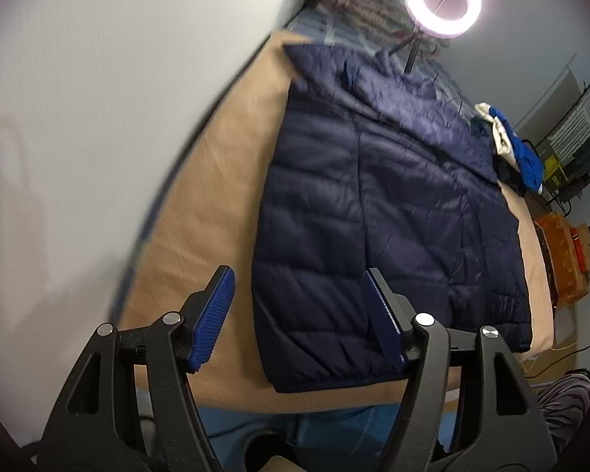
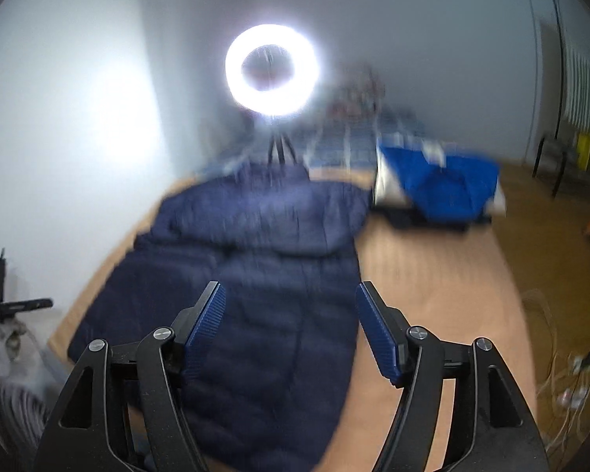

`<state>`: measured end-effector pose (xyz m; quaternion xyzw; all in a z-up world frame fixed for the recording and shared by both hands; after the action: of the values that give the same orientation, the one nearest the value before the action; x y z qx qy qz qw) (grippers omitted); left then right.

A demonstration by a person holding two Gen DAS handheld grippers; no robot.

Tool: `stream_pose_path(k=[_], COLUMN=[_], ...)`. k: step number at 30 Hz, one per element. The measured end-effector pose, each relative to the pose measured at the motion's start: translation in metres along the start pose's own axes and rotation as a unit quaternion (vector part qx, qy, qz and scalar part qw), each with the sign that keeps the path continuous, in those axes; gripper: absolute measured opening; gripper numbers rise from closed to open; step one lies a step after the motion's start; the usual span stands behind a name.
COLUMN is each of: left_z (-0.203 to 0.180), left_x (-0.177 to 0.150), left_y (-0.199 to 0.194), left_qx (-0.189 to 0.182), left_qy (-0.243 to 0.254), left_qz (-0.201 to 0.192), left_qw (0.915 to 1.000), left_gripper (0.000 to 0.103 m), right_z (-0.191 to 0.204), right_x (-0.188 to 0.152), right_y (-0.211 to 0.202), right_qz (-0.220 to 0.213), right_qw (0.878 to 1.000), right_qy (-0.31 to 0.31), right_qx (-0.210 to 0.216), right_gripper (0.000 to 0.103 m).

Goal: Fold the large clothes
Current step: 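Move both tools to the jacket hem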

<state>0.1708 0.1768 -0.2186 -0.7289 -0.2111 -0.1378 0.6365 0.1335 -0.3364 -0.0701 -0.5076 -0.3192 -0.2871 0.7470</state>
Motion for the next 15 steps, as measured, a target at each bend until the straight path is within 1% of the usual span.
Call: stream_pose_path(k=[3,7,11,15], left_z=[0.002,0.006,0.010,0.016], left_x=[-0.012,-0.021,-0.029,-0.033], left_y=[0.022,0.046,0.064,0.072], left_qx=[-0.025,-0.024,-0.050,-0.065], left_qy=[-0.032,-0.049,-0.070,-0.090], left_qz=[0.032,0.056,0.087,0.093], left_qw=[0.9987,0.9969,0.9925,0.9895], left_gripper=[0.069,0.069,0.069,0.069], right_z=[-0.033,-0.068,-0.076,-0.077], right_x=[-0.036,-0.089,-0.128,-0.150], right_y=[0.014,0.033,0.051,0.068], right_qz=[0.036,0.070,0.106,0.130], right_qw=[0.998,0.988,0.977,0.966], right_qy=[0.050,0.130,0.172,0.197], right_qx=[0.010,0.036,0.073,0.107], right_gripper=[0.068,0.068,0.068,0.068])
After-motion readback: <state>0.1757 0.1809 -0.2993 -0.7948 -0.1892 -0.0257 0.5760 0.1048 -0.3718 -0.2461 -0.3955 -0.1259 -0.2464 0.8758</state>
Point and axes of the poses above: each gripper's, at about its wrist camera, not at the fingertips, and y roughly the way its jaws point, z to its left, x to its top, the point moved 3 cm from there along y, roughly the way its jaws point, and after that the axes turned 11 degrees about x, right-handed, at the moved point
